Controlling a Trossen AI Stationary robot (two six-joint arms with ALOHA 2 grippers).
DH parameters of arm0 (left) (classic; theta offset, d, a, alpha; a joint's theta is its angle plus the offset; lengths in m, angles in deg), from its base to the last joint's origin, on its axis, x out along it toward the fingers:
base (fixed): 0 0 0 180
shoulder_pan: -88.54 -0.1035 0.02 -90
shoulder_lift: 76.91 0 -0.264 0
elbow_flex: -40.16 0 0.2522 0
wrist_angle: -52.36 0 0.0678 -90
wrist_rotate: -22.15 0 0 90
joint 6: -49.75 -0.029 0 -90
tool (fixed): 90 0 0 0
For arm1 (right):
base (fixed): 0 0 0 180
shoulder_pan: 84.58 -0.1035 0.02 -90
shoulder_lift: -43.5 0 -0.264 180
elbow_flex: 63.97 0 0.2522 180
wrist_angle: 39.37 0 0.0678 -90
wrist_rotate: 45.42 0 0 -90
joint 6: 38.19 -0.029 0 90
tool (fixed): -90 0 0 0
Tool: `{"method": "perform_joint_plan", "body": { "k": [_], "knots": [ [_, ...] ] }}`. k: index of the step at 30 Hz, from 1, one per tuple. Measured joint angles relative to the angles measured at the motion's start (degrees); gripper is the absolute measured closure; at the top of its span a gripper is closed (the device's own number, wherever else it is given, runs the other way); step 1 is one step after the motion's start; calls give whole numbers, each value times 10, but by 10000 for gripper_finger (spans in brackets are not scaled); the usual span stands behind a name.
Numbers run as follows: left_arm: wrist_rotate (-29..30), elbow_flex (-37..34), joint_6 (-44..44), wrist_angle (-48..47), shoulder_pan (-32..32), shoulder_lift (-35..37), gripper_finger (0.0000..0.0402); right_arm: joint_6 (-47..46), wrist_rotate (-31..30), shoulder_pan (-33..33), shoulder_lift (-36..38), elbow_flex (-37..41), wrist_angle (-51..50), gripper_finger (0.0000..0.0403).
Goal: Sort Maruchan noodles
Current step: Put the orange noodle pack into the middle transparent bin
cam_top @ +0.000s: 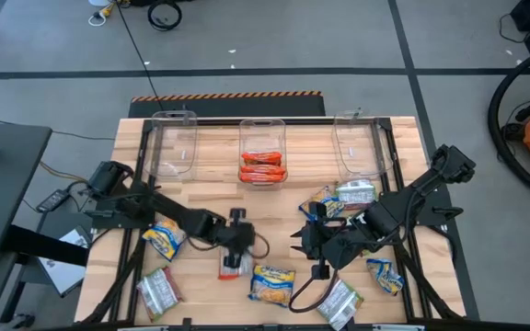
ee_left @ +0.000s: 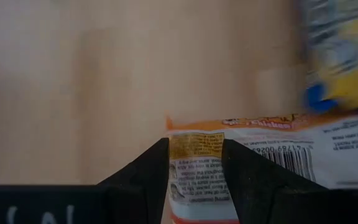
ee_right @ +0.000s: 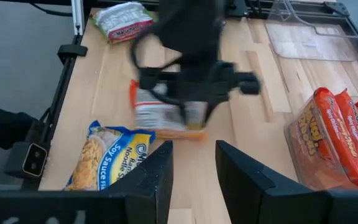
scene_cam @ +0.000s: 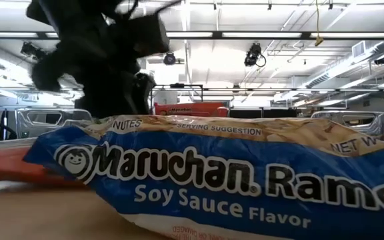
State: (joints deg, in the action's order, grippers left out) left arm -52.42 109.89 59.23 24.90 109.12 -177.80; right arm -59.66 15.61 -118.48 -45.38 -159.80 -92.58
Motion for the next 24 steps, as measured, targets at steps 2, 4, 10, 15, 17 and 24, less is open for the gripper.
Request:
{"method": "perform_joint_plan", "body": {
  "k": [2,4,10,15,17,24],
  "knots": [
    [23,0,21,-31,-17,4,249,0,0,0,0,0,0,278],
    [47,0,45,-78,-36,10,249,-1,0,-1,0,0,0,278],
    [75,-1,150,-240,-84,31,249,-5,0,-3,0,23,12,278],
    [70,0,207,-324,-74,85,249,30,-9,-1,-1,90,84,278],
    [71,0,227,-375,-60,107,249,56,-15,5,-1,127,181,278],
    [75,-42,334,-435,2,128,249,158,21,28,-83,149,353,278]
  ]
}}
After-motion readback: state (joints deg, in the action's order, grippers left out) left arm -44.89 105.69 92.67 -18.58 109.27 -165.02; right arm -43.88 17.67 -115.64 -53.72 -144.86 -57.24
